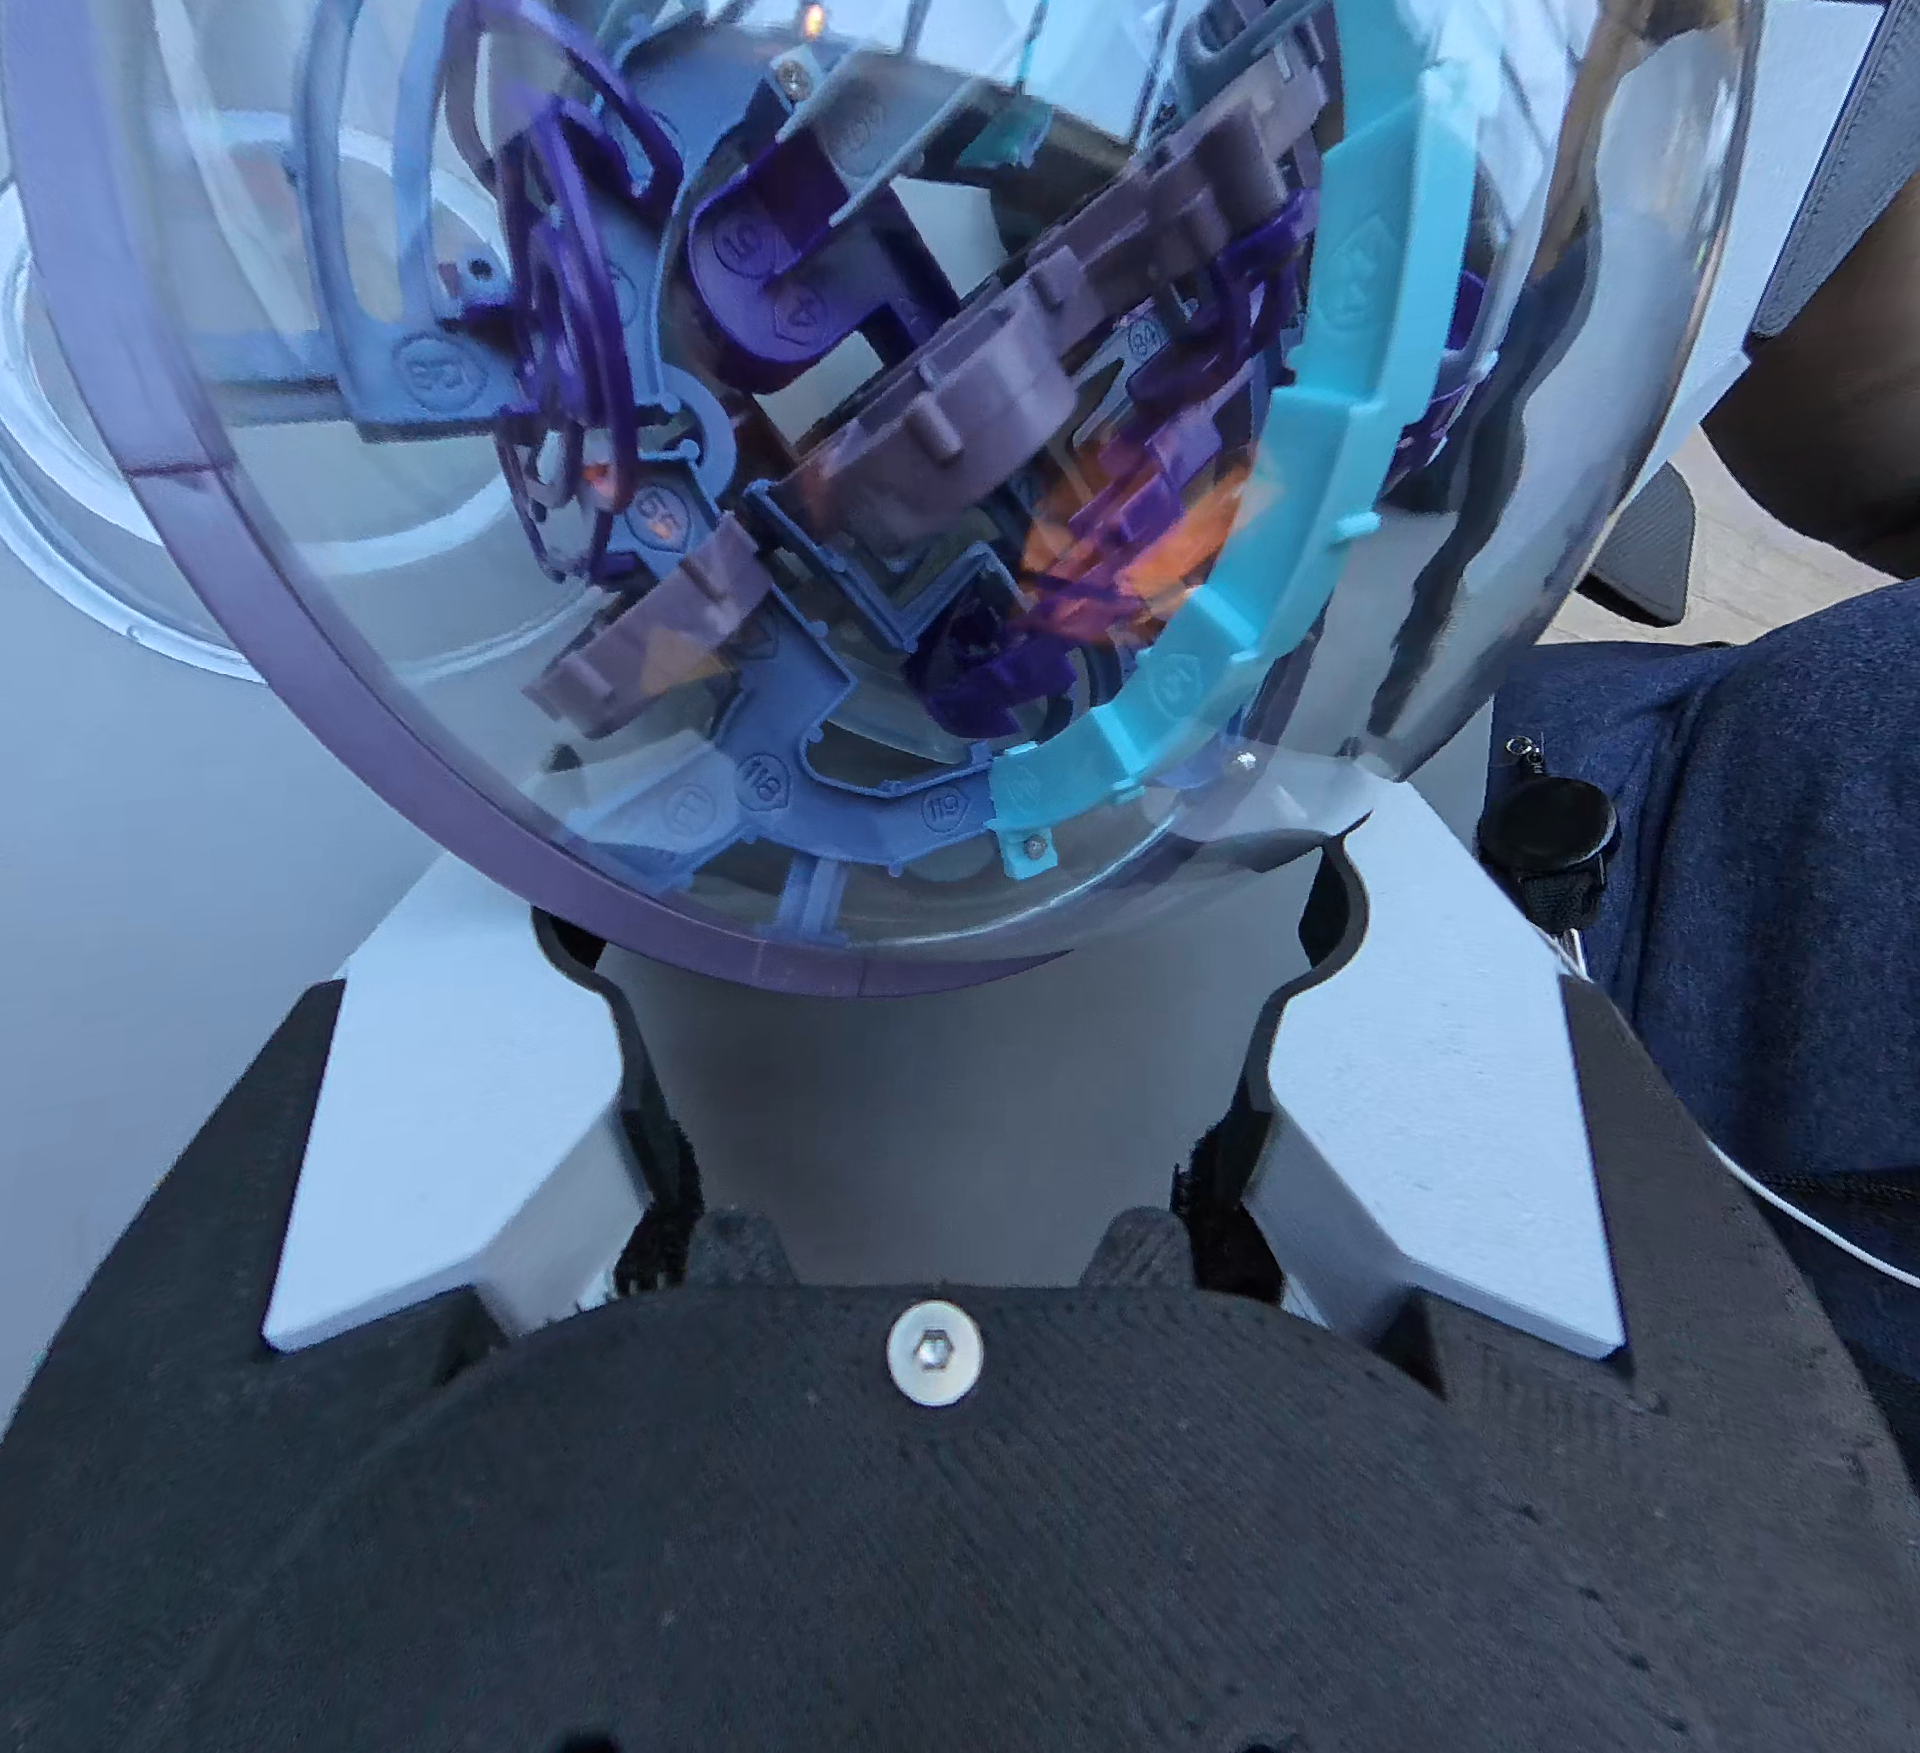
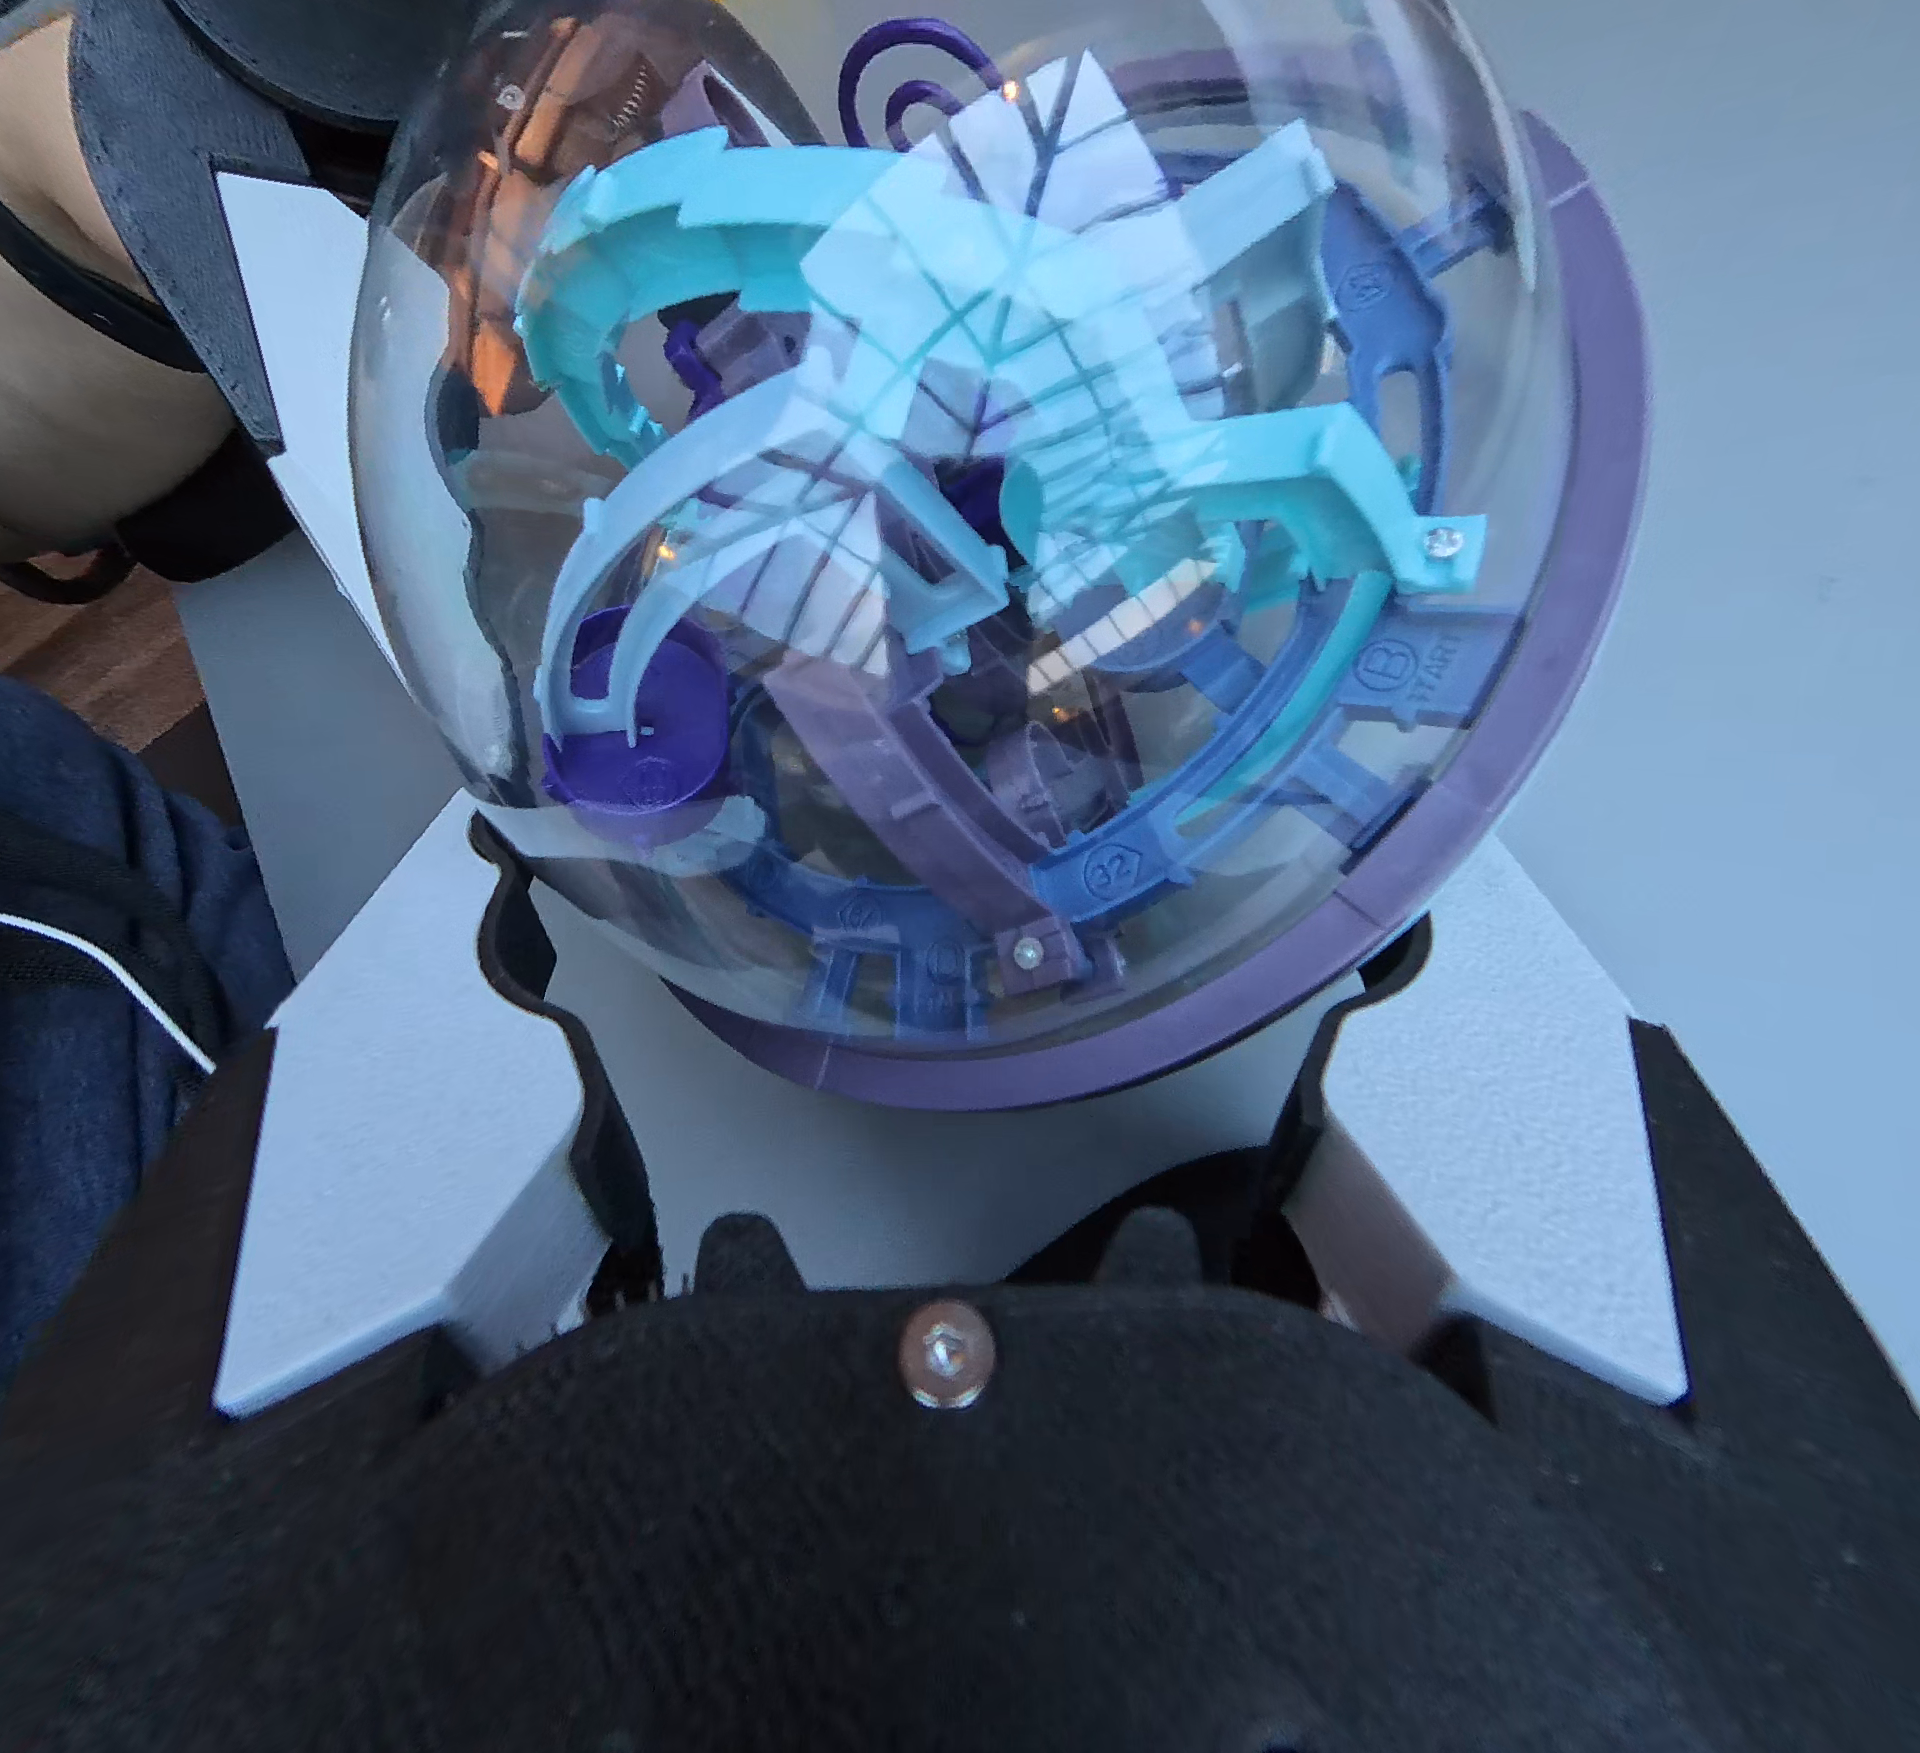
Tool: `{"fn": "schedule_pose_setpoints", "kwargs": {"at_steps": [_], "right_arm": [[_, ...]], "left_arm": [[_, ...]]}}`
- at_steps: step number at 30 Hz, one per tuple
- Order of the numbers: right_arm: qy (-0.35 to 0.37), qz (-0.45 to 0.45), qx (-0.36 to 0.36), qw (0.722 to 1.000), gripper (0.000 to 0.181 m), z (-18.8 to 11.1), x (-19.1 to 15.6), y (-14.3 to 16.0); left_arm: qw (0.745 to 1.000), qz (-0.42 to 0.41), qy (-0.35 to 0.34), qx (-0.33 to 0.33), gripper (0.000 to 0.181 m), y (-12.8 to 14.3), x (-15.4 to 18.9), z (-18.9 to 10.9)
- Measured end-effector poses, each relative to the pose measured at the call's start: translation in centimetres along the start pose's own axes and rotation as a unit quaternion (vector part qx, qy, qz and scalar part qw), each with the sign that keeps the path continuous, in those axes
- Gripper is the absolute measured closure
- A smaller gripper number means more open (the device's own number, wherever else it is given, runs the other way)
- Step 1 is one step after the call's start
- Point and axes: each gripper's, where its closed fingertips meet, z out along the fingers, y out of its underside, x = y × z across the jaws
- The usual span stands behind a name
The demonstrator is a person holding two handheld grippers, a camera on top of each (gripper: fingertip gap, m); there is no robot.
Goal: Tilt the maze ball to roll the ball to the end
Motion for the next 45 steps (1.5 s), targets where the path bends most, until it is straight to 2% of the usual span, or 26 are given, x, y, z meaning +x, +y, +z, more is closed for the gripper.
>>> {"fn": "schedule_pose_setpoints", "kwargs": {"at_steps": [14,36,45], "right_arm": [[-0.017,0.026,-0.006,1.000,0.023,0.2,0.3,-0.4],[-0.030,0.046,-0.013,0.998,0.023,0.5,1.5,-1.0],[-0.052,0.067,0.005,0.996,0.023,0.4,1.8,-1.2]], "left_arm": [[0.999,-0.029,0.017,-0.022,0.044,-0.2,-0.2,-0.2],[0.999,-0.043,0.029,-0.006,0.044,-1.1,-1.3,-0.2],[1.000,-0.018,0.010,0.004,0.053,-1.0,-1.8,-0.1]]}}
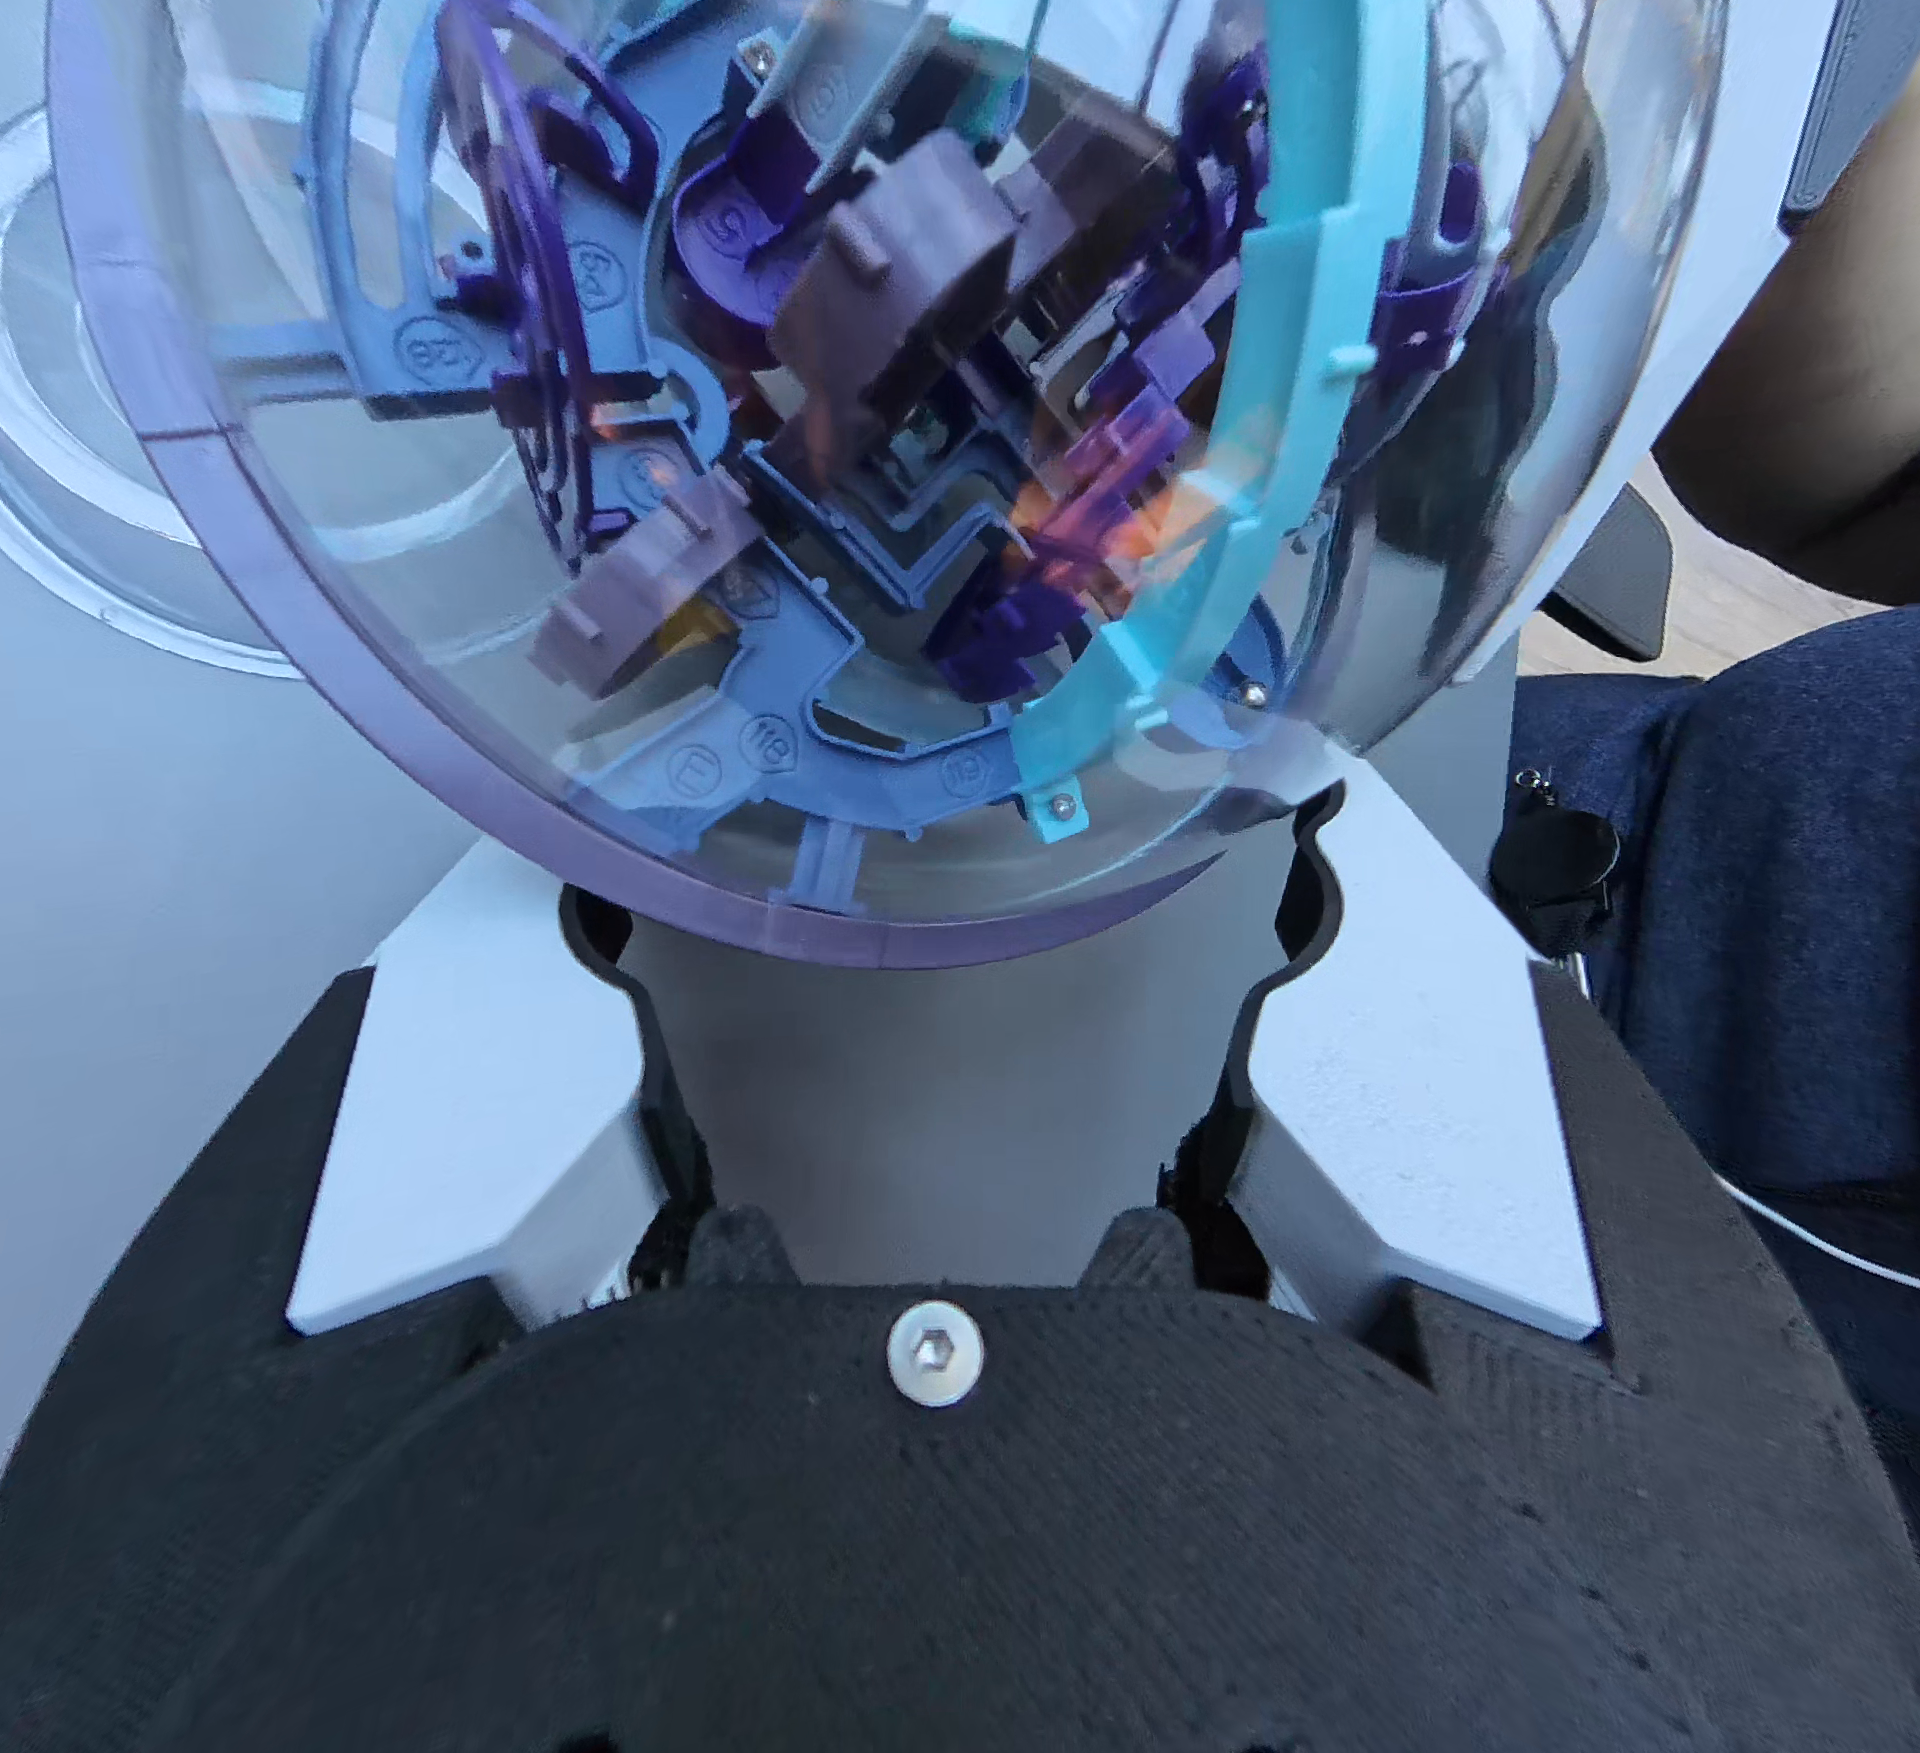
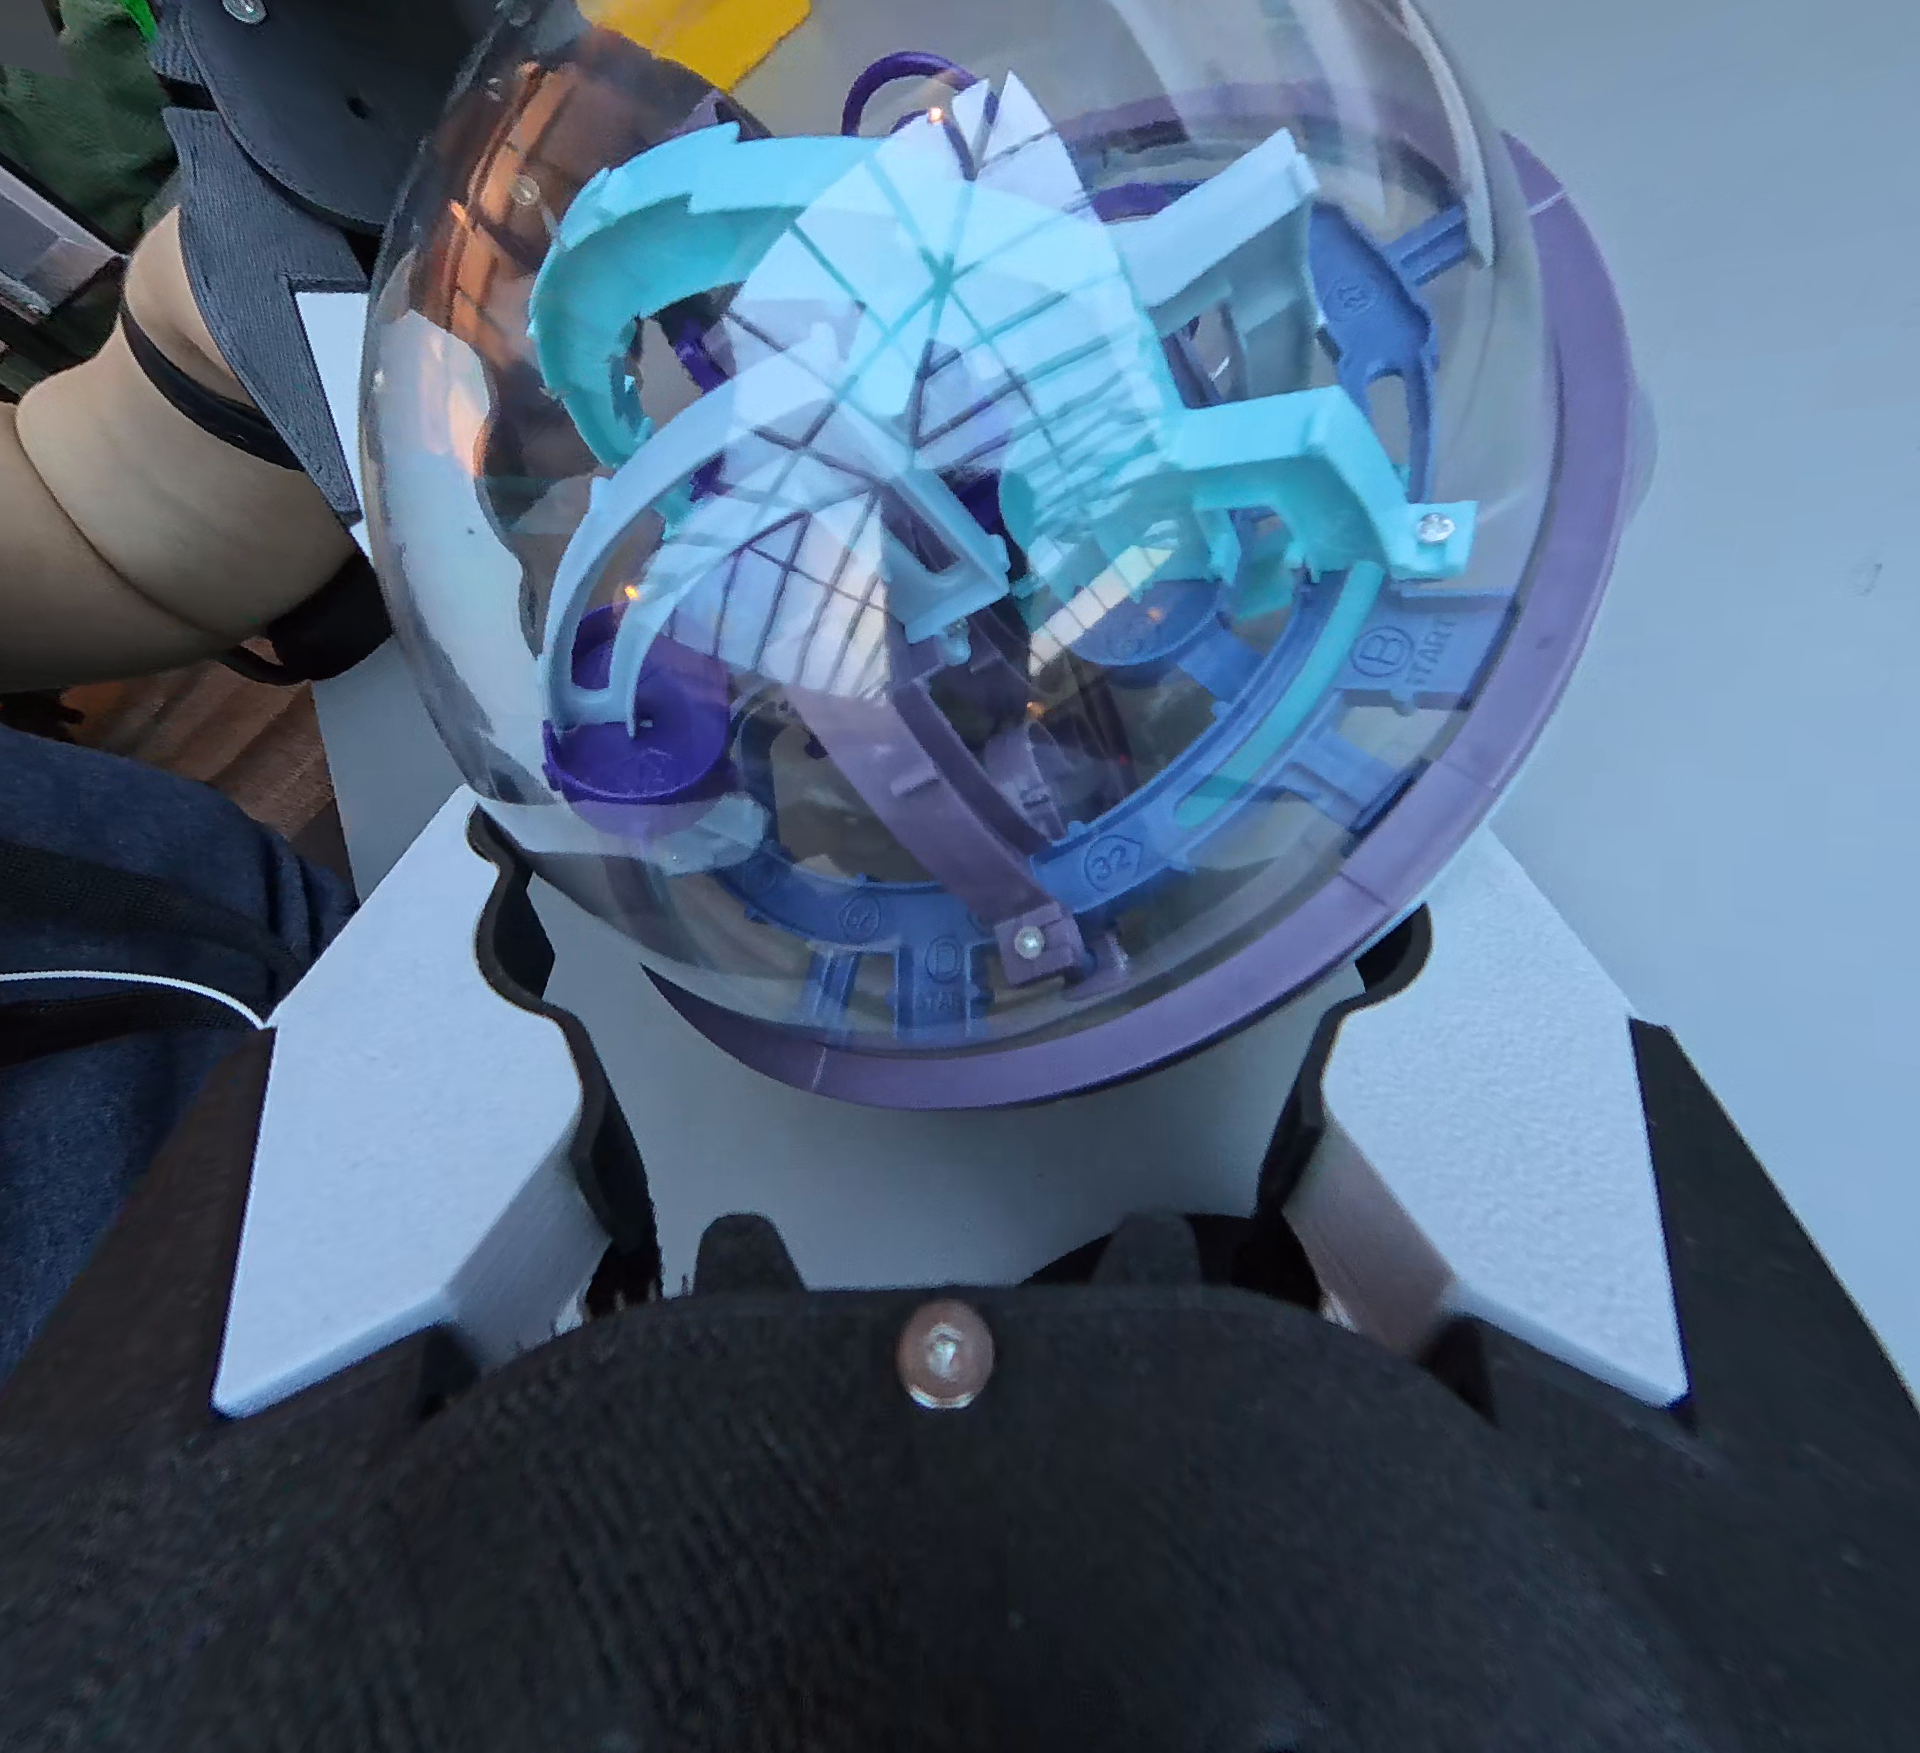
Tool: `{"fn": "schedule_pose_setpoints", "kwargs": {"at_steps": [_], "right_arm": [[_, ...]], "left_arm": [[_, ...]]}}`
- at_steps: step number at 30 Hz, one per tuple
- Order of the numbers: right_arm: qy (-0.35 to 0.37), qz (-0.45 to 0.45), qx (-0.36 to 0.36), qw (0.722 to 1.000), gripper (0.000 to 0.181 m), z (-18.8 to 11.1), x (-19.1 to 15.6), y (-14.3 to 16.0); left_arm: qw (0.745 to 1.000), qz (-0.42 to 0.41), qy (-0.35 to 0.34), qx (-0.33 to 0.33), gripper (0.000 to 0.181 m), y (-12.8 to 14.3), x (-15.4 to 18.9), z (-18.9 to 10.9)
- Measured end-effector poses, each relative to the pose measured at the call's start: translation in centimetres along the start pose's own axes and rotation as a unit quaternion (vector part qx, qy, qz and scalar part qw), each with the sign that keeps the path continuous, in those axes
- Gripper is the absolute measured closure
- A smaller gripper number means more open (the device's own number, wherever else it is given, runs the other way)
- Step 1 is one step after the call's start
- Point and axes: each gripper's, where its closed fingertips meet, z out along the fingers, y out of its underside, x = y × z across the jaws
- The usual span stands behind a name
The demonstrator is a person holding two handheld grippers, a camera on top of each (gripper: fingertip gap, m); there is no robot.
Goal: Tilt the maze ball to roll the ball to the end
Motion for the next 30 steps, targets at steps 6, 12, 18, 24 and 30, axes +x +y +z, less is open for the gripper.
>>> {"fn": "schedule_pose_setpoints", "kwargs": {"at_steps": [6,12,18,24,30], "right_arm": [[-0.002,-0.010,0.005,1.000,0.023,0.0,0.0,-0.1],[-0.006,-0.007,0.014,1.000,0.024,0.1,0.2,-0.2],[-0.009,-0.009,0.020,1.000,0.026,0.2,0.3,-0.1],[-0.006,-0.014,0.033,0.999,0.029,0.1,0.4,-0.5],[-0.008,-0.007,0.047,0.999,0.035,-0.2,0.6,-0.8]], "left_arm": [[1.000,0.001,0.003,0.012,0.052,0.1,0.0,0.1],[1.000,0.006,0.002,0.023,0.051,-0.2,-0.3,0.0],[0.999,0.027,-0.019,0.031,0.049,-0.4,-0.8,-0.1],[0.998,0.037,-0.036,0.038,0.046,-0.5,-1.2,-0.3],[0.997,0.043,-0.036,0.050,0.046,-0.7,-1.6,-0.6]]}}
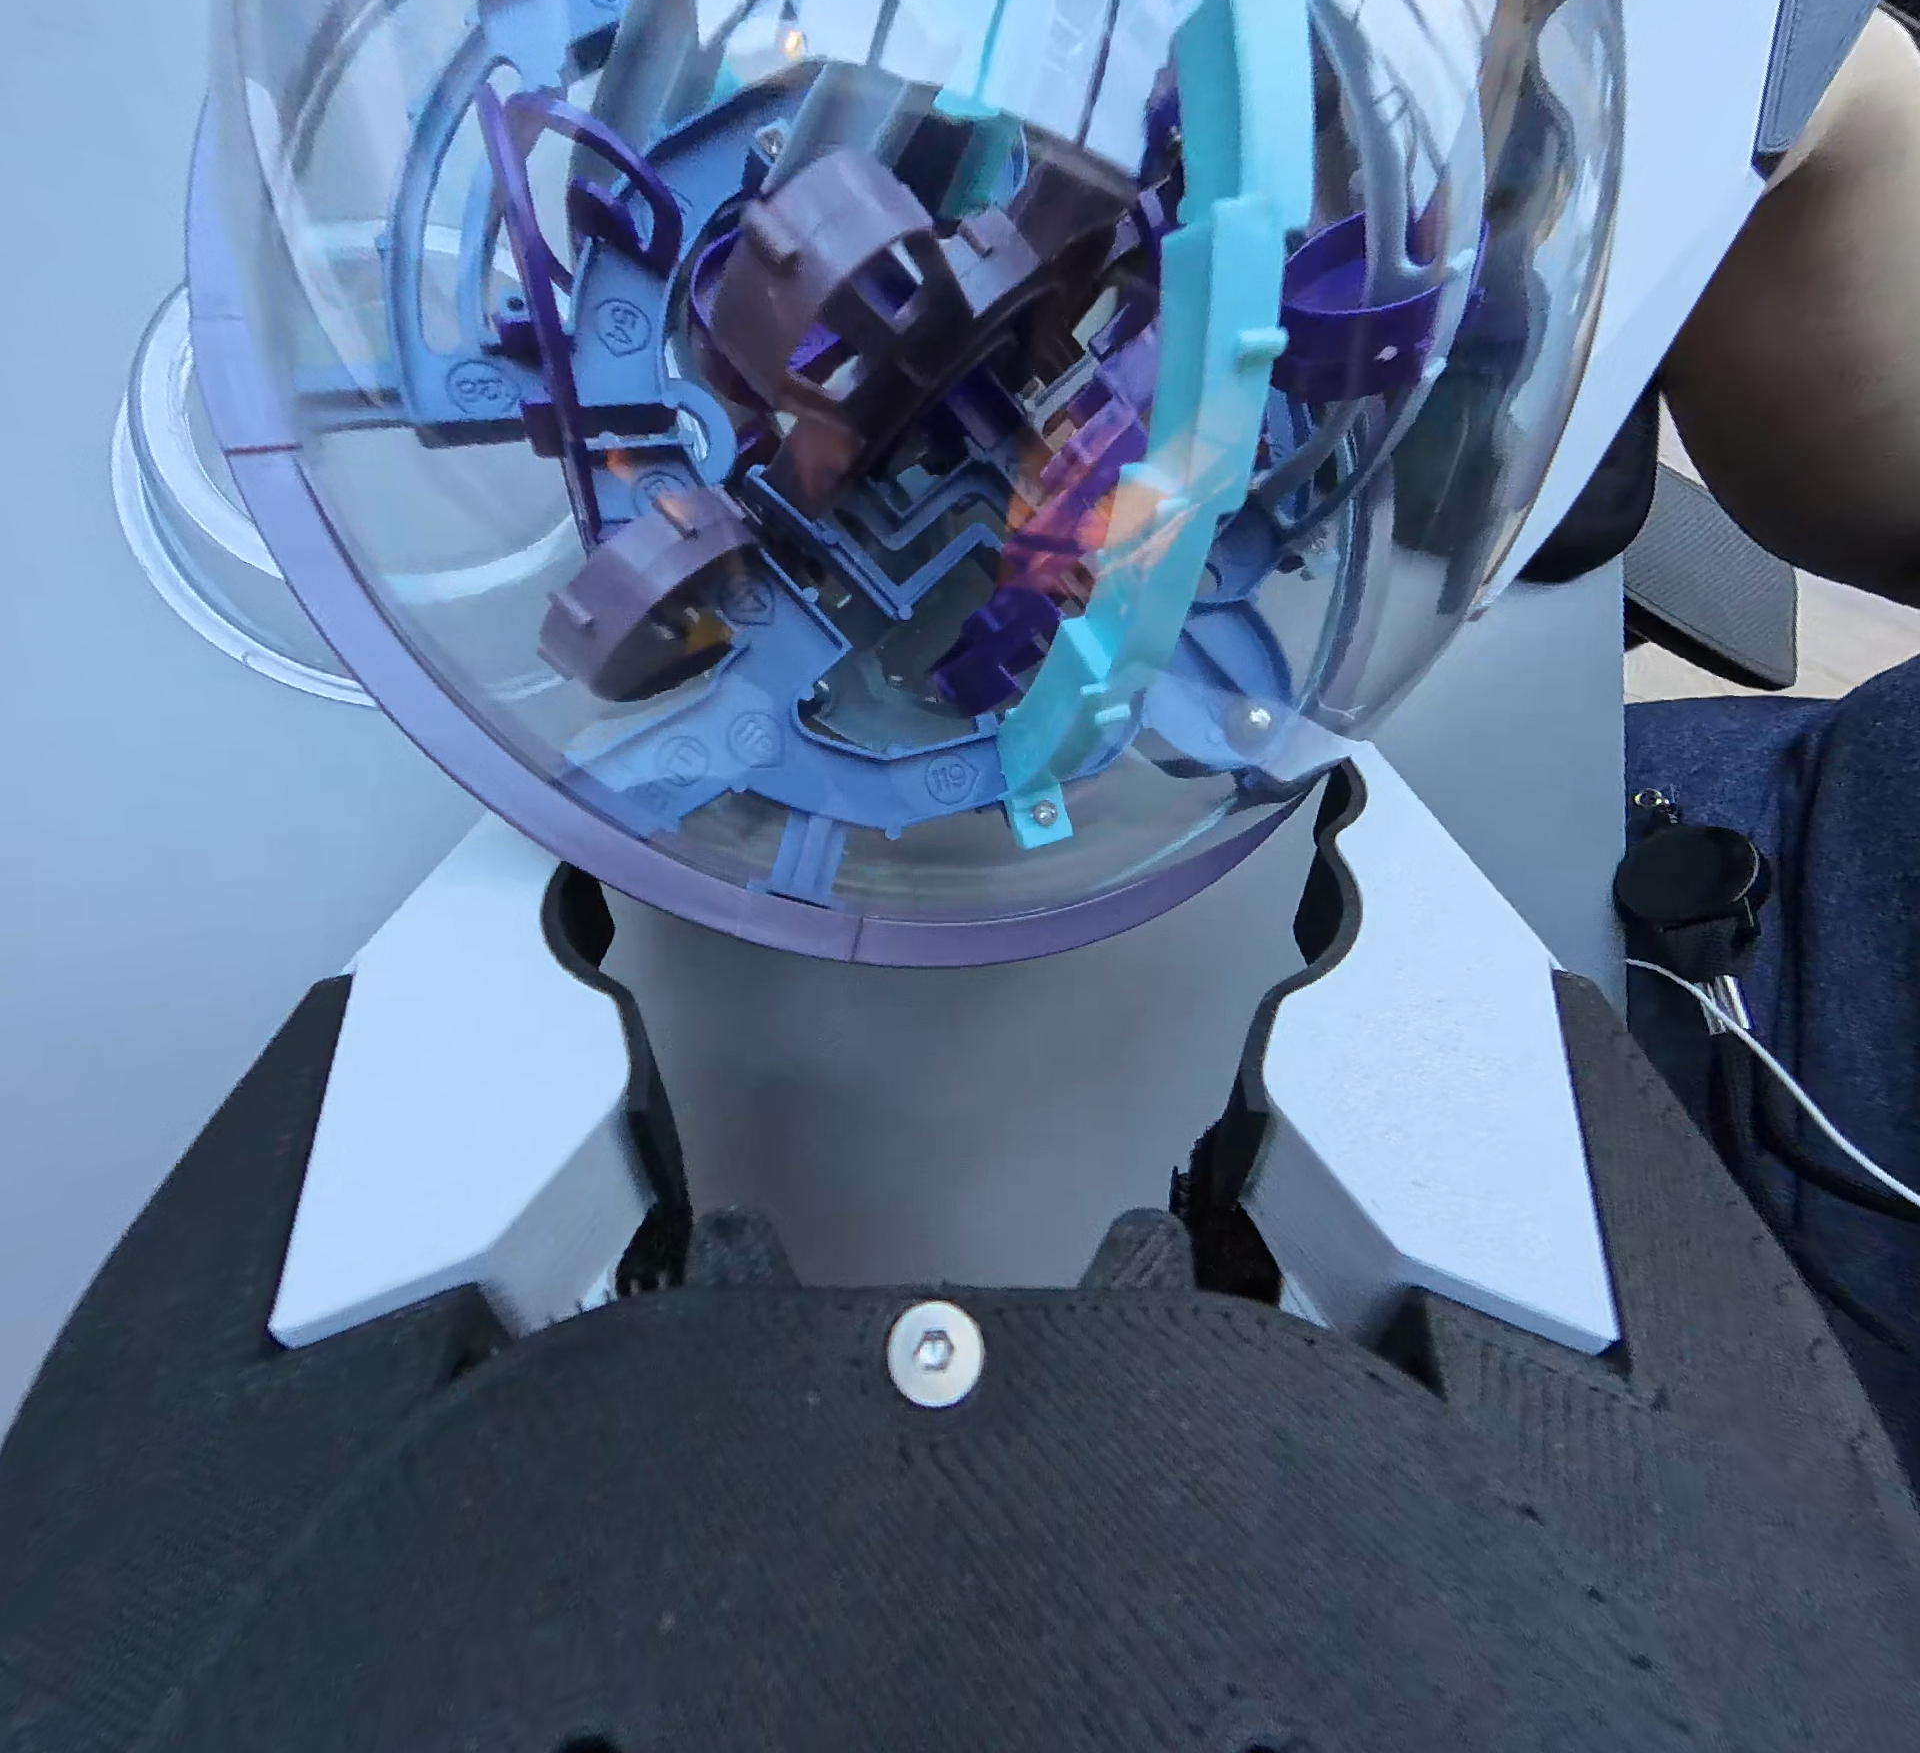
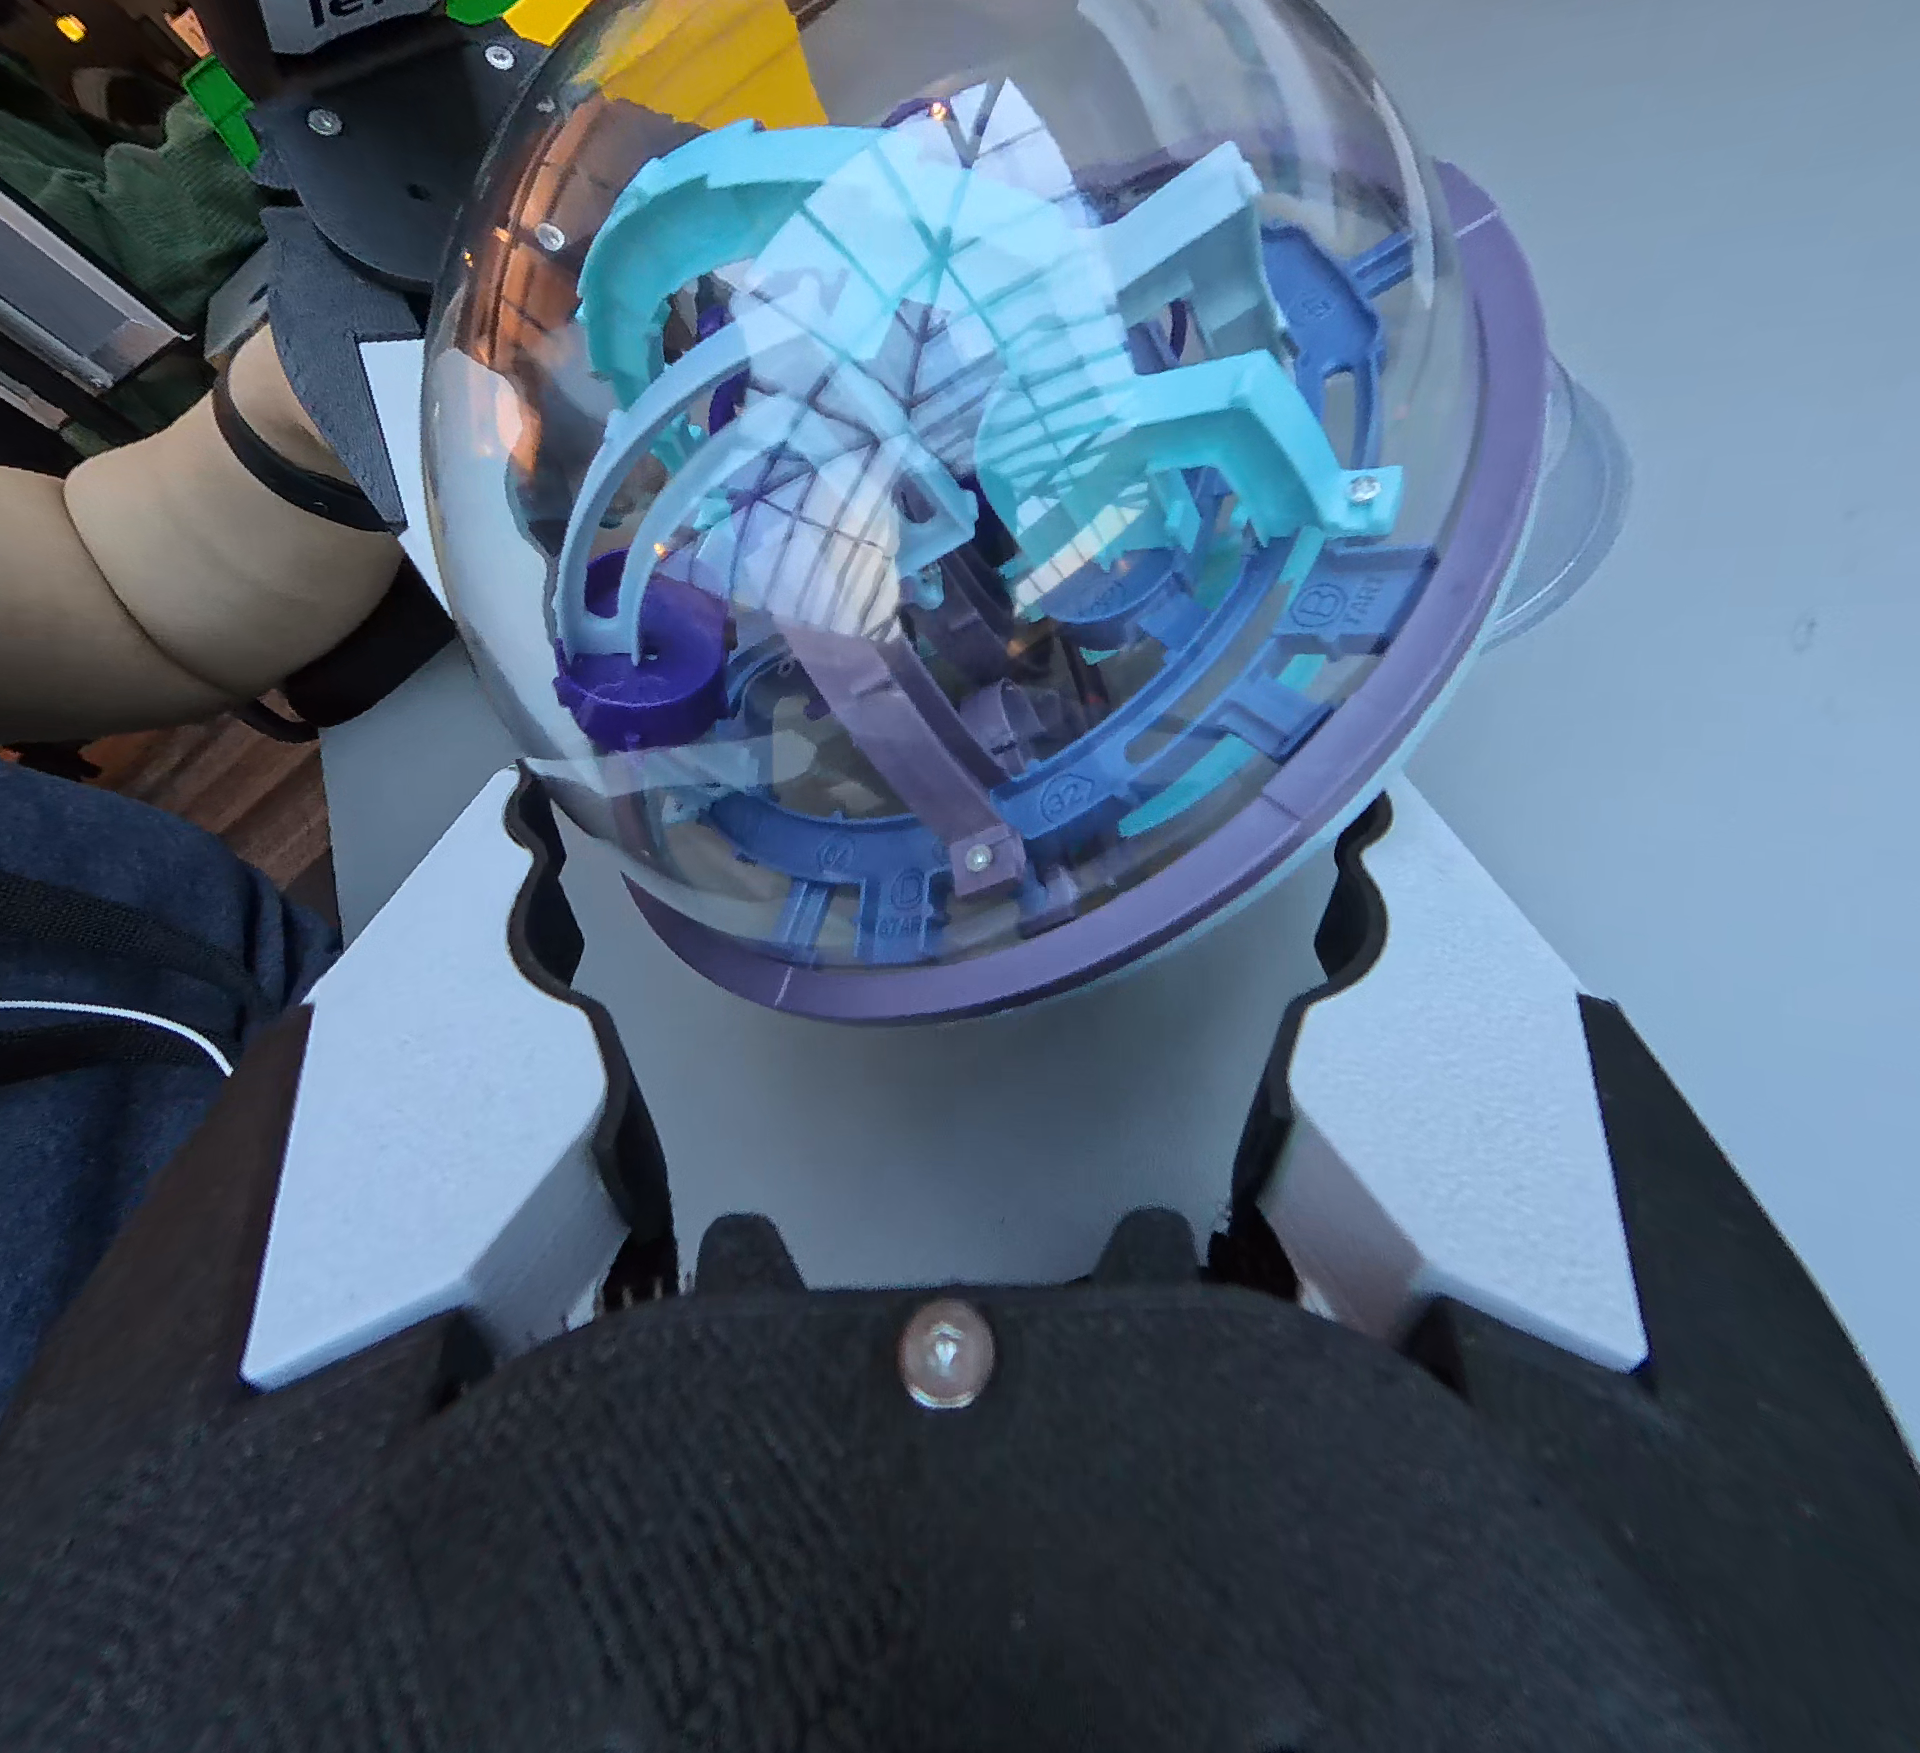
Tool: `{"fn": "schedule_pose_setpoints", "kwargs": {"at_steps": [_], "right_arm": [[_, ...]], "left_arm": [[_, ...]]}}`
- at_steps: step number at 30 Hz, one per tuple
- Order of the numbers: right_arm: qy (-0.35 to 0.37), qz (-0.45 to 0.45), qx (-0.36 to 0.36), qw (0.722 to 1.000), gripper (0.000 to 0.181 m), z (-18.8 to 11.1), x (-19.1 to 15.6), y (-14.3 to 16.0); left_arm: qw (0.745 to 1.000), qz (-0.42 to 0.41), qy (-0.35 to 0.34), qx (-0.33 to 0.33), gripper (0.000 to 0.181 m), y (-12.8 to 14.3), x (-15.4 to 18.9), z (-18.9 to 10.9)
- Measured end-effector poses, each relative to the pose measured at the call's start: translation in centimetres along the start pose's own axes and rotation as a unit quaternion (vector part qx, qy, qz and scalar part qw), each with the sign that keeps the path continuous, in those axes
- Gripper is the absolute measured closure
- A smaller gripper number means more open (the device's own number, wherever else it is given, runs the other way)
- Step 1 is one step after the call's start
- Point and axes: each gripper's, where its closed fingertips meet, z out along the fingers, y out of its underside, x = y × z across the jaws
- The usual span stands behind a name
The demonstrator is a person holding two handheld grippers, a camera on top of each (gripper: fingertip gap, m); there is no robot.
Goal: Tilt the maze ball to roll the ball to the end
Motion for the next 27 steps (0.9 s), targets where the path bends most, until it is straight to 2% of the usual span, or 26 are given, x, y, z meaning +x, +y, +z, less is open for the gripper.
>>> {"fn": "schedule_pose_setpoints", "kwargs": {"at_steps": [12,27], "right_arm": [[0.017,-0.011,0.018,1.000,0.039,-0.3,0.6,-0.6],[0.028,-0.023,0.027,0.999,0.037,-0.4,1.0,-1.1]], "left_arm": [[0.999,0.028,-0.025,0.028,0.046,-0.9,-0.8,-0.4],[0.999,0.016,-0.027,0.044,0.047,-1.2,-0.8,0.0]]}}
